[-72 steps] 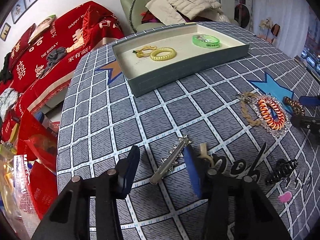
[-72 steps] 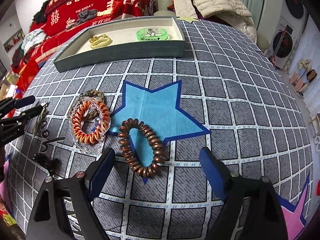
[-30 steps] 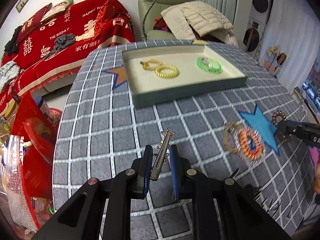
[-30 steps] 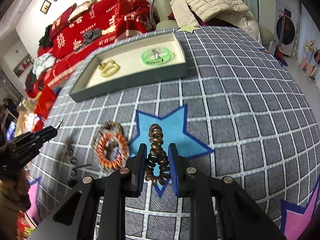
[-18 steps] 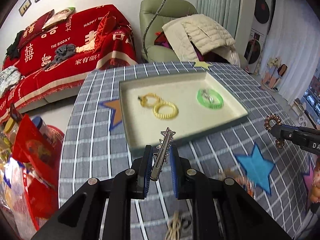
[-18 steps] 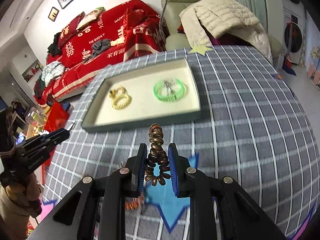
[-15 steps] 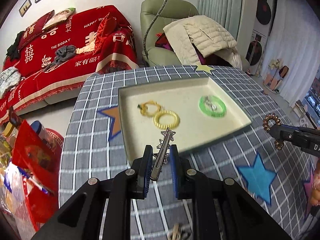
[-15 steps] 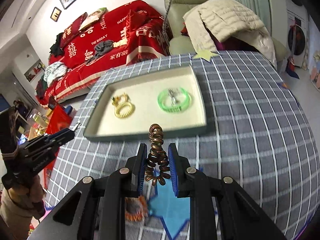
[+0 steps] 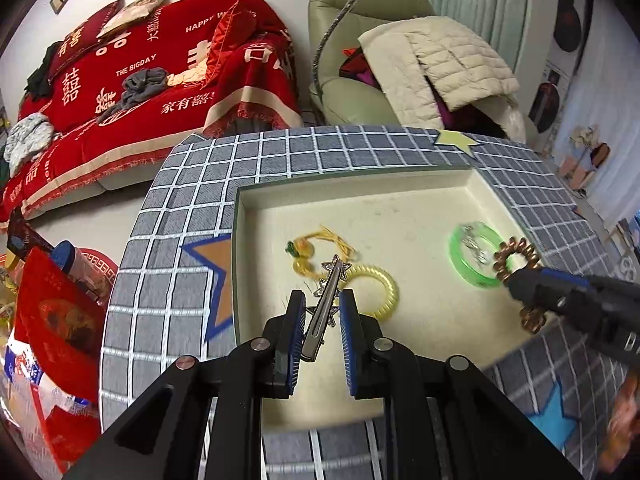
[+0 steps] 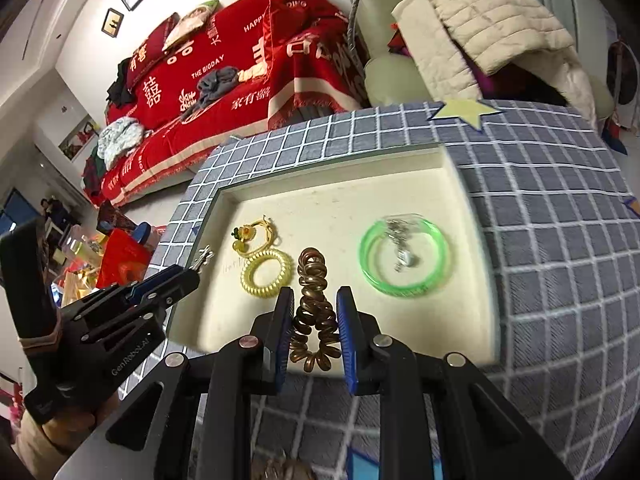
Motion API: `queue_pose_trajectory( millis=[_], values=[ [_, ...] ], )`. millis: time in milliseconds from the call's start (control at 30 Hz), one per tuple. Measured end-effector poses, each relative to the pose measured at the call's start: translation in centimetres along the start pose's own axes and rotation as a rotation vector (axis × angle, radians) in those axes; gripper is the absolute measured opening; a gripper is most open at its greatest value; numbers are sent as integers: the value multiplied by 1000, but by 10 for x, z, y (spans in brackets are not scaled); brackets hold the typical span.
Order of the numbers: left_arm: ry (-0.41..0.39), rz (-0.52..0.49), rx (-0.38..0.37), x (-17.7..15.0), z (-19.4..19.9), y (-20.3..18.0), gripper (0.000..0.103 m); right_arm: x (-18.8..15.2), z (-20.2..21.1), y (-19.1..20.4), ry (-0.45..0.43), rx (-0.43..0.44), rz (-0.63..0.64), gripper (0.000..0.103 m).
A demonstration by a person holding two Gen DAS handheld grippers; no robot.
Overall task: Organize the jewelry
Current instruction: 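Carry the hair clip and brown coil hair tie over the tray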
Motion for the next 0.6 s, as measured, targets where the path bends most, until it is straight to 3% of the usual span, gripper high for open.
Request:
queue_pose_trajectory(
  millis=[267,600],
  values=[
    [14,-18,32,3,-31,-1,39,2,-48,-5,45,-24,-12,24],
    [32,-31,59,-5,-48,-3,39,3,-61,-26,38,-137,11,24]
  ],
)
Point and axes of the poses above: each gripper's, at about its wrist camera, not at the fingertips, and z roughly against the way its jaws point, y to its left, x to its top, the point moved 6 cm from there along -z, roughly the way its jaws point, and after that the axes turned 3 degrees about -x, right-handed, at the moved point
